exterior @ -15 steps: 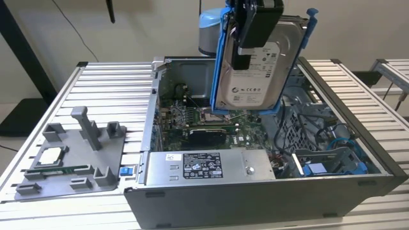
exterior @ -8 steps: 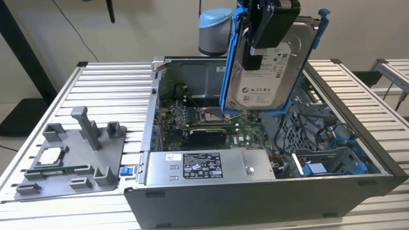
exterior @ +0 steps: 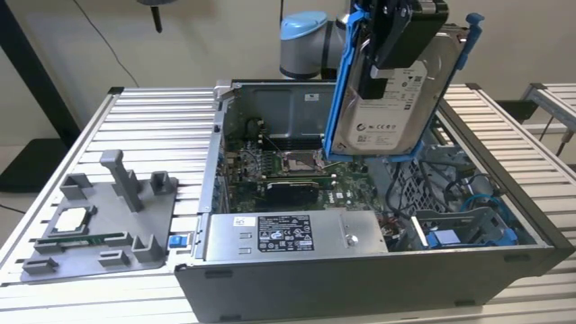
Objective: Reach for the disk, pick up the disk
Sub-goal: 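Pick up the disk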
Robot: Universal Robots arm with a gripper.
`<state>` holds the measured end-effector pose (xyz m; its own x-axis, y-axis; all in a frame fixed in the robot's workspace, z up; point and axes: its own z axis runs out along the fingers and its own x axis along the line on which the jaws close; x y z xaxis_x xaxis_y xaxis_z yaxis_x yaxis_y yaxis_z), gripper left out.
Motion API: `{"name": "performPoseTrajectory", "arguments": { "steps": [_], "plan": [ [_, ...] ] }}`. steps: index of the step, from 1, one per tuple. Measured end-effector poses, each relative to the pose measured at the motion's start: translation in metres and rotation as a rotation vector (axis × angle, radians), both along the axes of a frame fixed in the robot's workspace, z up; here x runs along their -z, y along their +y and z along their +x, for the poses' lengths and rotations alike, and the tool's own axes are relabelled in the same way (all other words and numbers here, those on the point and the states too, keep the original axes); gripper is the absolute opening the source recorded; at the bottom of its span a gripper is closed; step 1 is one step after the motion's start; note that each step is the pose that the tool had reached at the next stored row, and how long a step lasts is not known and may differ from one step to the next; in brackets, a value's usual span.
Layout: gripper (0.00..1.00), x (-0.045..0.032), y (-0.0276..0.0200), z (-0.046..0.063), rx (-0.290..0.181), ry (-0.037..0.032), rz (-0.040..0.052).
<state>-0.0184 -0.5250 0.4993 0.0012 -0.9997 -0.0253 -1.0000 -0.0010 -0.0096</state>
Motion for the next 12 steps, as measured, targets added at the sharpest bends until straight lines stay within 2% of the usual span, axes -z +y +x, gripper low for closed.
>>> {"name": "performPoseTrajectory", "arguments": {
  "steps": [12],
  "plan": [
    [0.0, 0.0006, -0.0043, 0.025, 0.0, 0.0, 0.0]
  ]
}}
